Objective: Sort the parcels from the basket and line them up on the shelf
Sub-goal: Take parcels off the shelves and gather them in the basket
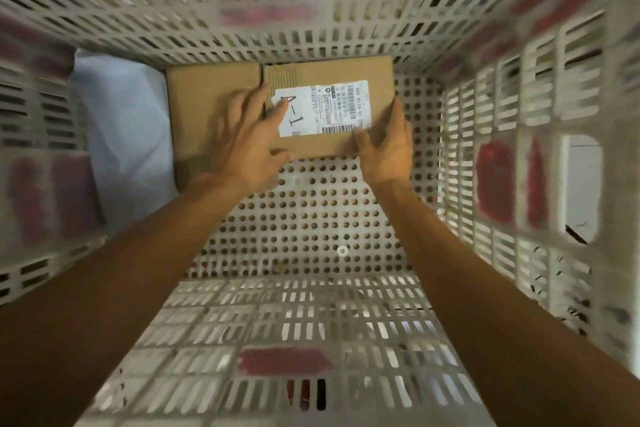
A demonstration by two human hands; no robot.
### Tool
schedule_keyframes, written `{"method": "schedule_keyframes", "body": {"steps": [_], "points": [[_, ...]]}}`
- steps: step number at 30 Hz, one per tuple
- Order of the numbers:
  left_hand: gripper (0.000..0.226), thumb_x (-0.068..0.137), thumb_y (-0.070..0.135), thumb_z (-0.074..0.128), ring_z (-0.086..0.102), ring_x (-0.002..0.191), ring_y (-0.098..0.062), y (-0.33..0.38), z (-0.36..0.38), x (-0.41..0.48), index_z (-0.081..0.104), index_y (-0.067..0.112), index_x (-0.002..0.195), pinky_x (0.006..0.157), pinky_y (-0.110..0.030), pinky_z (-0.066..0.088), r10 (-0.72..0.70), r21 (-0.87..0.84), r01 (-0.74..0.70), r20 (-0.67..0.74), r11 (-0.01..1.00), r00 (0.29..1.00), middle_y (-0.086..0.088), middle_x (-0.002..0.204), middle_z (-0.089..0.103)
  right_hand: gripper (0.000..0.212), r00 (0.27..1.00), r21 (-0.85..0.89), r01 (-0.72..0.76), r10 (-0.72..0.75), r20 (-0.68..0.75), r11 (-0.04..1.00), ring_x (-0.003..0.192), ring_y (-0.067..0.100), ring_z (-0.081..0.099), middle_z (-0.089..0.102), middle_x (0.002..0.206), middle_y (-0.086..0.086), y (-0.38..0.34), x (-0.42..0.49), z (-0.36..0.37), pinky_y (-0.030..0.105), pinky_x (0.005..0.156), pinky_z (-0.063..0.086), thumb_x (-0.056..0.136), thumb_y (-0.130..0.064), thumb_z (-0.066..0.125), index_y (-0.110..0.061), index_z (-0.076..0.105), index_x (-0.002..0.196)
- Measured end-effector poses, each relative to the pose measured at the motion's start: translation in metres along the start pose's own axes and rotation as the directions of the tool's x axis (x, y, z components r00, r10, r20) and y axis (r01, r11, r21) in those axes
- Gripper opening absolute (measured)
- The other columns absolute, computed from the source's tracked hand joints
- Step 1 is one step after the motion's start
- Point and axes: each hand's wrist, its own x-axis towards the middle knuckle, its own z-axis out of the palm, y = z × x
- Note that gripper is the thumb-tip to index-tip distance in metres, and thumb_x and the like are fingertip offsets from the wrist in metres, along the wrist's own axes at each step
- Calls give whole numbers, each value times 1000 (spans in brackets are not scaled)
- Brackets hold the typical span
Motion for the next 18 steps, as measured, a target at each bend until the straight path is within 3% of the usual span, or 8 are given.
{"method": "schedule_keyframes", "body": {"steps": [4, 6, 9, 11, 15, 18], "points": [[82, 83, 40, 68, 0, 145, -24, -3, -4, 0, 24, 27, 151, 113, -48, 14, 7, 5, -7, 12, 1000, 1000, 5, 161, 0, 77, 1000, 21, -17, 16, 22, 1000, 135, 17, 41, 41, 148, 1, 1, 1, -4, 36, 114, 35, 92, -23, 64, -22, 18, 155], [81, 85, 30, 69, -2, 145, -22, -1, -9, -1, 23, 26, 151, 115, -45, 13, 4, -18, -4, 38, 1000, 999, 5, 161, 0, 79, 997, 4, -65, 64, 46, 998, 134, 19, 44, 42, 149, 1, -7, 0, -10, 32, 109, 39, 93, -23, 63, -24, 15, 155], [77, 89, 13, 62, -9, 147, -20, 4, -24, -5, 21, 26, 152, 119, -37, 5, -22, -163, 50, 168, 985, 986, 4, 161, -6, 76, 979, -126, -160, 174, 109, 979, 119, 25, 56, 50, 141, 8, -22, -7, -21, 32, 92, 47, 95, -25, 59, -26, 12, 154], [71, 92, 15, 58, -8, 148, -21, 6, -38, -17, 22, 29, 152, 120, -39, 5, -38, -261, 103, 243, 960, 969, 3, 161, -6, 62, 973, -265, -126, 172, 155, 956, 114, 26, 57, 50, 137, 11, -35, -22, -28, 34, 92, 48, 98, -27, 51, -22, 19, 150], [56, 96, 17, 52, 25, 143, -26, 9, -88, -62, 32, 28, 147, 116, -41, 25, 47, -372, 60, 270, 926, 962, -1, 157, 24, 51, 965, -442, 3, 113, 236, 897, 130, 27, 46, 37, 149, 12, -72, -78, -55, 32, 99, 44, 100, -21, 47, -13, 32, 148], [52, 98, 17, 49, 36, 136, -25, 6, -137, -95, 32, 19, 147, 108, -31, 31, 56, -374, 46, 255, 926, 965, -4, 151, 35, 58, 945, -301, 26, 74, 317, 953, 131, 26, 46, 36, 154, 9, -108, -127, -76, 29, 98, 40, 99, -34, 51, -17, 31, 151]]}}
